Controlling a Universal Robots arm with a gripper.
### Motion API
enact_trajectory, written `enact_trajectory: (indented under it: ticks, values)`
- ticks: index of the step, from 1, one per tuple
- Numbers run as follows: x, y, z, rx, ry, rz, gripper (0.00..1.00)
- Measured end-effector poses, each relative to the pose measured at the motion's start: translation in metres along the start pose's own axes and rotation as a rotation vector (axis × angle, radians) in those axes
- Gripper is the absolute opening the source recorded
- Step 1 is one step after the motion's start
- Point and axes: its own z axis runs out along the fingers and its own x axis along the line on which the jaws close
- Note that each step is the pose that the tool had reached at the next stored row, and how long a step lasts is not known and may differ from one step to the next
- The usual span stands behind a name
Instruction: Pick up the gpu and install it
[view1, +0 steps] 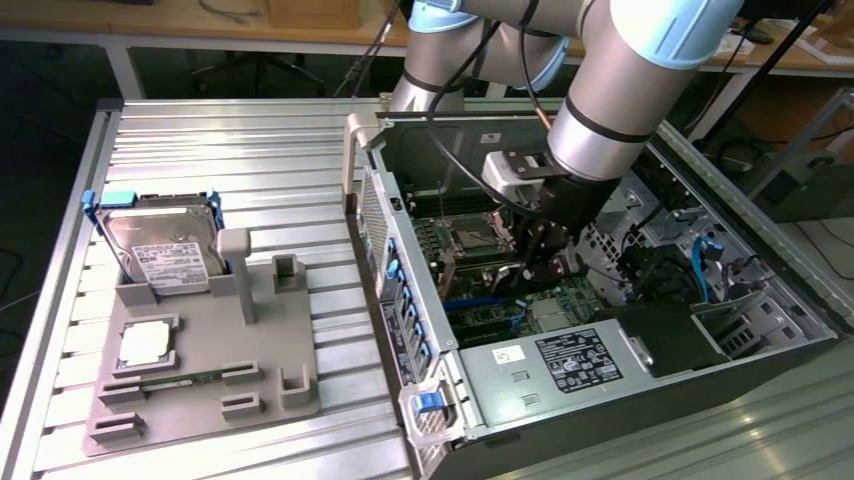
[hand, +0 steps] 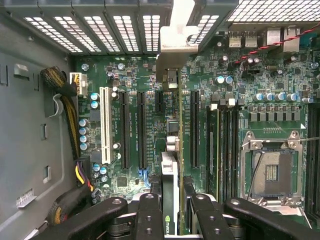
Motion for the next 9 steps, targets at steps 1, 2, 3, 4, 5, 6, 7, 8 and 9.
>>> enact_trajectory:
  ticks: [1,2,3,4,5,6,7,8,9]
  values:
    - [0.0,0.0008,0.0007,0.0,0.0,0.0,0.27]
    - [0.0001,0.0014,0.0011,0.0,0.0001,0.0,0.27]
    - [0.0001,0.002,0.0016,0.0,0.0001,0.0,0.27]
    - [0.0001,0.0028,0.0018,0.0,0.0002,0.0,0.27]
    - [0.0001,0.0038,0.0021,0.0,0.0002,0.0,0.27]
    - [0.0001,0.0046,0.0022,0.0,0.0001,0.0,0.27]
    - [0.0001,0.0064,0.0025,0.0001,0.0,0.0,0.27]
    - [0.0001,0.007,0.0025,0.0,0.0,0.0,0.27]
    - [0.0001,0.0082,0.0027,0.0,-0.0001,0.0,0.27]
